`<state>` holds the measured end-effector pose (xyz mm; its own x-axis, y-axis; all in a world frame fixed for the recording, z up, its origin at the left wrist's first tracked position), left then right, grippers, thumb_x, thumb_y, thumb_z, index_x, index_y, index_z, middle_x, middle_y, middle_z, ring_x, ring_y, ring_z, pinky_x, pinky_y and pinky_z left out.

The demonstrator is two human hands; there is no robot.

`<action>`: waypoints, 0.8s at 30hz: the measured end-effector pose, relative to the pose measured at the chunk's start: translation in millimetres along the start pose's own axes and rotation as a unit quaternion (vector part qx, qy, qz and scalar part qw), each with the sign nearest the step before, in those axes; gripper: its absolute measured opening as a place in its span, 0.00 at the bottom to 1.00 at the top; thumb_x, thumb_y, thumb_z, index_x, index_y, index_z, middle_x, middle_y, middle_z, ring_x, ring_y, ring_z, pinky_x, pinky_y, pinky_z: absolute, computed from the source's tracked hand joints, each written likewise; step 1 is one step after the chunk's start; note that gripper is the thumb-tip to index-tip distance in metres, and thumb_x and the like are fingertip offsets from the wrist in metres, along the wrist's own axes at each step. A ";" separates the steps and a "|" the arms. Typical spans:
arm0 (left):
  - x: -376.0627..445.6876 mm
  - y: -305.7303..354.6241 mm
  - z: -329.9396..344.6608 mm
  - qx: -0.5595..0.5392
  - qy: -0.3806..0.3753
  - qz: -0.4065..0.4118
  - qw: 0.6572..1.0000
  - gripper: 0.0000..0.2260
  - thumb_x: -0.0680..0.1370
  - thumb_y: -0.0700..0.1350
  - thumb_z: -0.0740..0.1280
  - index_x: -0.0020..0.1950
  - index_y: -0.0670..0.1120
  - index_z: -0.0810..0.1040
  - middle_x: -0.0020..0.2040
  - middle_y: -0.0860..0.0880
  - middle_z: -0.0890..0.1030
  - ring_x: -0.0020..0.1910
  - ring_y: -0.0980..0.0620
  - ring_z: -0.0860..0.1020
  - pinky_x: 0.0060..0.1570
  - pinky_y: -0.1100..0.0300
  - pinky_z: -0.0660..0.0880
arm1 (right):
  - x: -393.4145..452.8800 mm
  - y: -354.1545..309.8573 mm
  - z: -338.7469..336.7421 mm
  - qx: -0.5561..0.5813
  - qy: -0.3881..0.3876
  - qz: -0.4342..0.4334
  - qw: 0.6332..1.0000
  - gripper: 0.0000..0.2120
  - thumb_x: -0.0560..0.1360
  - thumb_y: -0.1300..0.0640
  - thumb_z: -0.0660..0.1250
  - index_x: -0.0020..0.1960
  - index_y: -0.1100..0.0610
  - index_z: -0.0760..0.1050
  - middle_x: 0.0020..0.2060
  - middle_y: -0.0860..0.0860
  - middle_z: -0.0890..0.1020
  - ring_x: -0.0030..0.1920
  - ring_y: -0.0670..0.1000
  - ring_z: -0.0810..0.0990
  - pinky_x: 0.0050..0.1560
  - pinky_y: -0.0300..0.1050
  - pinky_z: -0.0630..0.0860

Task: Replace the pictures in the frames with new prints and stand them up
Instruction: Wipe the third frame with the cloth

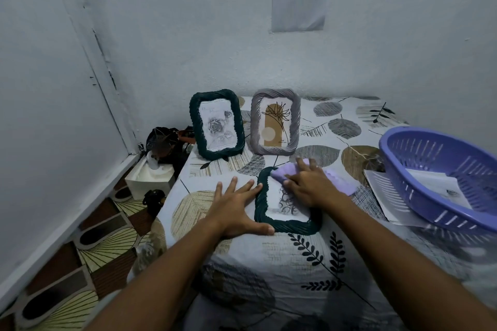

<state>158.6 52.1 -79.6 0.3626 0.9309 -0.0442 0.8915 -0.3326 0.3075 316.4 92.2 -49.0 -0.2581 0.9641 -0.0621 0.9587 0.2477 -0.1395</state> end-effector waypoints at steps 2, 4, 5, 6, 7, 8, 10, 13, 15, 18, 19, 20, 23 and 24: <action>-0.2 0.1 0.0 -0.001 0.002 0.001 1.000 0.55 0.56 0.81 0.59 0.78 0.59 0.50 0.79 0.56 0.50 0.78 0.48 0.41 0.73 0.39 0.36 | -3.9 -12.8 4.1 0.011 -0.010 -0.028 1.000 0.21 0.82 0.44 0.49 0.72 0.46 0.66 0.78 0.56 0.46 0.76 0.63 0.41 0.74 0.57 0.45; -0.5 -0.1 0.1 0.002 0.001 0.001 1.000 0.54 0.58 0.79 0.62 0.78 0.59 0.50 0.79 0.56 0.50 0.78 0.48 0.41 0.73 0.39 0.36 | -14.2 -15.7 6.3 0.012 -0.022 -0.049 0.998 0.21 0.82 0.43 0.49 0.71 0.46 0.68 0.78 0.54 0.46 0.77 0.61 0.40 0.74 0.56 0.46; -0.8 0.1 0.0 0.003 -0.001 0.001 1.000 0.53 0.59 0.78 0.63 0.78 0.59 0.50 0.79 0.56 0.50 0.78 0.48 0.41 0.73 0.39 0.36 | -19.6 -11.3 5.3 0.012 -0.025 -0.048 0.998 0.21 0.82 0.42 0.49 0.70 0.45 0.69 0.78 0.53 0.46 0.77 0.61 0.41 0.74 0.57 0.48; -1.0 0.2 -0.2 0.002 -0.002 0.000 1.000 0.52 0.60 0.78 0.64 0.78 0.59 0.49 0.79 0.56 0.50 0.78 0.48 0.41 0.73 0.39 0.36 | -23.8 -3.8 3.1 0.009 -0.024 -0.042 0.999 0.22 0.81 0.41 0.49 0.70 0.45 0.70 0.78 0.53 0.47 0.77 0.60 0.42 0.74 0.58 0.50; -1.2 0.0 -0.4 0.001 -0.003 -0.002 1.000 0.52 0.61 0.77 0.64 0.78 0.59 0.49 0.79 0.56 0.50 0.78 0.48 0.41 0.73 0.39 0.36 | -25.9 5.1 0.2 0.002 -0.022 -0.031 0.999 0.22 0.81 0.40 0.49 0.70 0.45 0.70 0.78 0.53 0.49 0.77 0.61 0.42 0.73 0.59 0.52; -1.3 0.0 -0.5 0.001 -0.005 -0.003 1.000 0.51 0.61 0.77 0.65 0.78 0.59 0.49 0.79 0.56 0.49 0.78 0.48 0.41 0.73 0.39 0.35 | -26.3 14.1 -2.4 -0.004 -0.019 -0.016 1.000 0.23 0.81 0.40 0.48 0.70 0.45 0.70 0.78 0.53 0.49 0.77 0.61 0.43 0.73 0.59 0.53; -0.8 -0.4 0.0 0.002 -0.007 -0.003 1.000 0.52 0.60 0.78 0.64 0.78 0.59 0.49 0.79 0.56 0.49 0.78 0.48 0.41 0.73 0.39 0.35 | -21.7 25.9 -4.9 -0.019 -0.014 0.014 1.000 0.25 0.81 0.40 0.48 0.72 0.47 0.68 0.78 0.53 0.50 0.77 0.62 0.43 0.73 0.59 0.53; 0.4 -0.7 1.5 0.006 -0.006 0.000 1.000 0.55 0.56 0.81 0.60 0.78 0.59 0.49 0.79 0.56 0.49 0.78 0.48 0.40 0.73 0.39 0.35 | -7.4 18.1 -3.4 -0.024 0.006 0.016 1.000 0.25 0.81 0.40 0.48 0.72 0.49 0.68 0.78 0.55 0.51 0.76 0.65 0.44 0.74 0.60 0.52; 0.4 -0.9 1.3 0.003 -0.001 0.002 1.000 0.56 0.55 0.81 0.57 0.78 0.59 0.49 0.79 0.56 0.49 0.78 0.48 0.40 0.73 0.39 0.35 | -2.5 4.2 1.7 -0.011 0.000 -0.002 1.000 0.24 0.81 0.41 0.48 0.73 0.47 0.66 0.78 0.56 0.49 0.76 0.65 0.44 0.74 0.61 0.49; 0.9 -1.1 1.4 0.002 0.001 0.002 1.000 0.56 0.54 0.82 0.57 0.78 0.59 0.49 0.79 0.56 0.49 0.78 0.48 0.41 0.73 0.40 0.35 | -14.4 -12.2 7.3 0.000 -0.018 -0.040 0.999 0.23 0.82 0.42 0.48 0.73 0.46 0.65 0.78 0.55 0.46 0.76 0.62 0.41 0.74 0.58 0.45; 0.9 -1.0 1.7 0.003 0.000 0.002 1.000 0.56 0.54 0.82 0.57 0.78 0.59 0.49 0.79 0.56 0.49 0.78 0.48 0.41 0.73 0.40 0.35 | -22.2 -14.9 7.8 0.001 -0.022 -0.055 0.998 0.22 0.82 0.42 0.48 0.72 0.46 0.66 0.78 0.54 0.46 0.77 0.62 0.40 0.74 0.57 0.44; 0.7 -1.0 1.7 0.002 -0.001 0.002 1.000 0.56 0.55 0.81 0.58 0.78 0.59 0.49 0.79 0.56 0.49 0.78 0.49 0.41 0.73 0.40 0.35 | -30.2 -15.3 7.5 -0.001 -0.023 -0.067 0.998 0.22 0.82 0.42 0.48 0.71 0.45 0.68 0.78 0.54 0.46 0.77 0.61 0.40 0.75 0.56 0.45; 0.3 -1.8 1.6 -0.009 -0.004 -0.001 1.000 0.53 0.59 0.79 0.63 0.78 0.59 0.49 0.79 0.56 0.49 0.78 0.49 0.41 0.73 0.40 0.35 | -47.1 -3.6 1.7 -0.038 -0.015 -0.065 0.997 0.22 0.81 0.41 0.48 0.71 0.43 0.68 0.78 0.53 0.47 0.77 0.60 0.40 0.75 0.55 0.47; 0.2 -2.1 1.4 -0.009 -0.004 -0.002 1.000 0.53 0.59 0.78 0.64 0.78 0.59 0.49 0.79 0.56 0.49 0.78 0.49 0.41 0.73 0.40 0.35 | -48.0 2.1 -0.8 -0.055 -0.012 -0.054 0.997 0.22 0.81 0.41 0.47 0.71 0.43 0.68 0.78 0.54 0.47 0.77 0.61 0.40 0.75 0.55 0.48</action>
<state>157.2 52.7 -81.6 0.3614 0.9309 -0.0531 0.8877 -0.3261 0.3250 330.9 46.5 -45.5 -0.3622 0.9289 -0.0767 0.9320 0.3603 -0.0384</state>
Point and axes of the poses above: each hand's wrist, its own x-axis towards the middle knuckle, its own z-axis out of the palm, y = z × x, the point moved 10 cm from there along x, towards the middle knuckle
